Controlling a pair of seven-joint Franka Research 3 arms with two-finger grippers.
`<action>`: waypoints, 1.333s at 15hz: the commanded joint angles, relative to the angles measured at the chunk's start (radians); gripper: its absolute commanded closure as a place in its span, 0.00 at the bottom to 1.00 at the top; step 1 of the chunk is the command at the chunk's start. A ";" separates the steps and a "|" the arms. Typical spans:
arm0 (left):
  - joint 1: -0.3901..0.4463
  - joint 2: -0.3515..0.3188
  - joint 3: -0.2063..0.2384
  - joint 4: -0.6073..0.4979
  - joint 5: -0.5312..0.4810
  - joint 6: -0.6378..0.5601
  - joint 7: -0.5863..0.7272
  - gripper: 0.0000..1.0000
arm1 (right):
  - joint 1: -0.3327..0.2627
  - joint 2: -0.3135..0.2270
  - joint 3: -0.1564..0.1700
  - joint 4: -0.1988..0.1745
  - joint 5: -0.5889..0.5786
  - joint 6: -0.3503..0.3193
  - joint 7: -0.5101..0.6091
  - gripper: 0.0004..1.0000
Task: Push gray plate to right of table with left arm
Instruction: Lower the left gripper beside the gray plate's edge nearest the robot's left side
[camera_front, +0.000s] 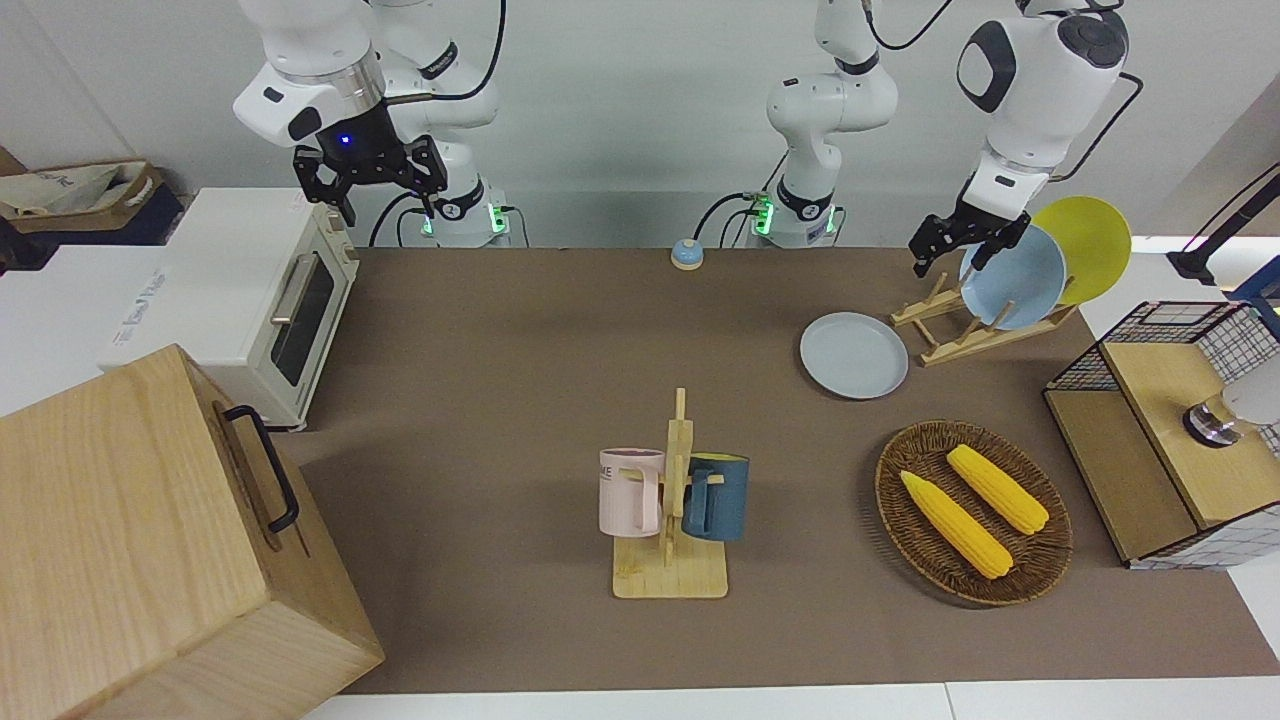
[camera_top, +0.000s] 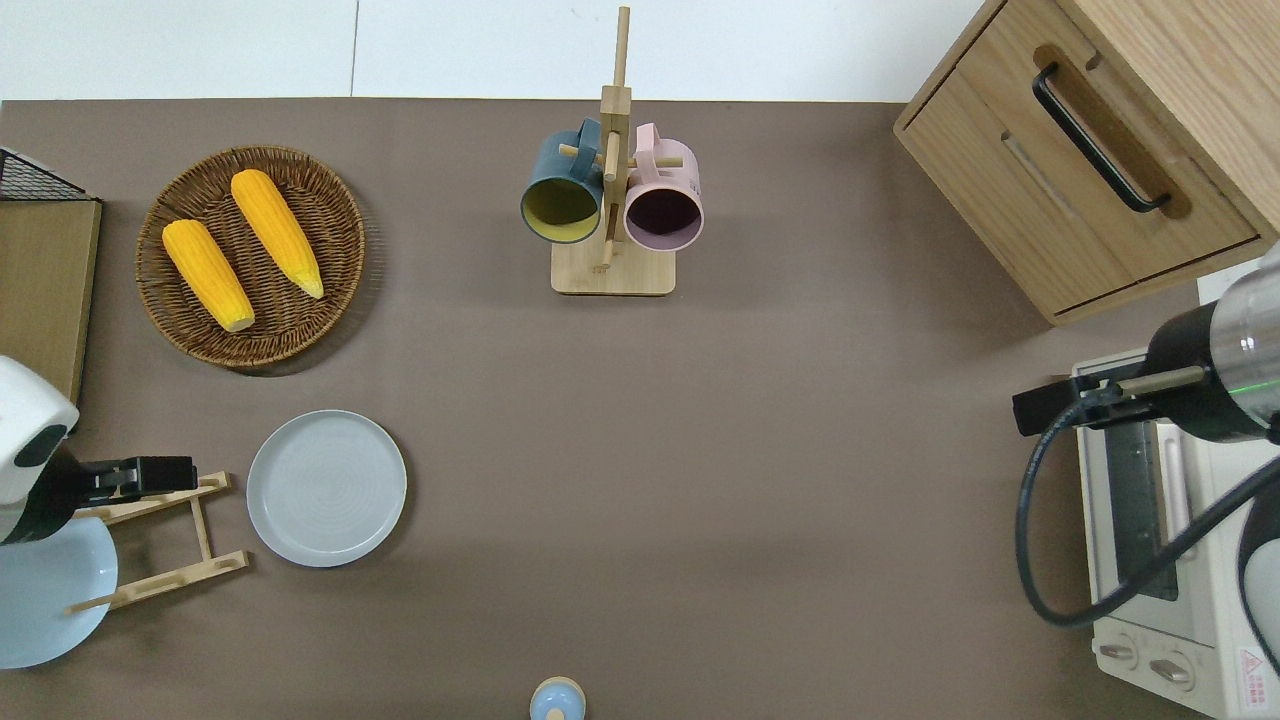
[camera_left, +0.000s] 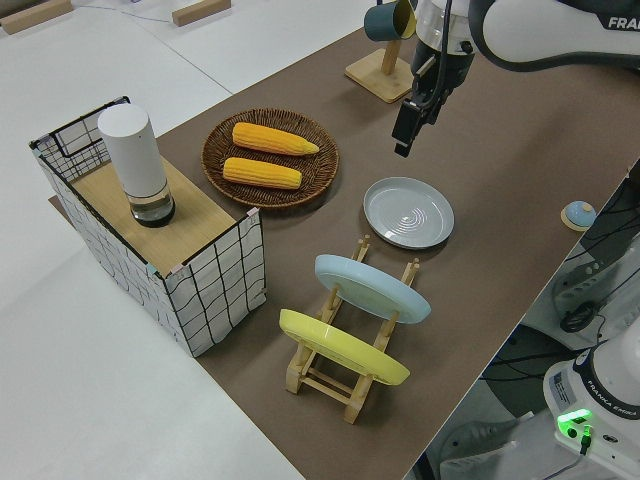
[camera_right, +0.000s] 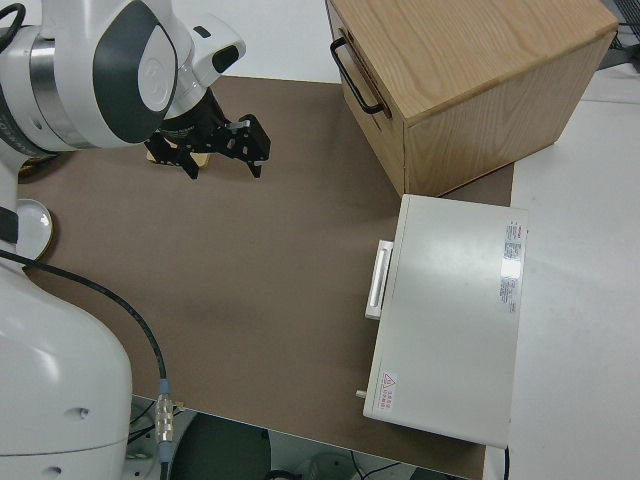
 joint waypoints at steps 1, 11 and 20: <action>0.023 -0.097 0.045 -0.219 -0.002 0.170 0.074 0.00 | -0.020 -0.003 0.015 0.009 0.006 -0.016 0.013 0.02; 0.038 -0.040 0.043 -0.418 -0.002 0.459 0.057 0.00 | -0.020 -0.003 0.017 0.009 0.006 -0.016 0.013 0.02; 0.014 0.118 0.031 -0.453 -0.002 0.646 0.003 0.01 | -0.020 -0.003 0.015 0.009 0.004 -0.016 0.013 0.02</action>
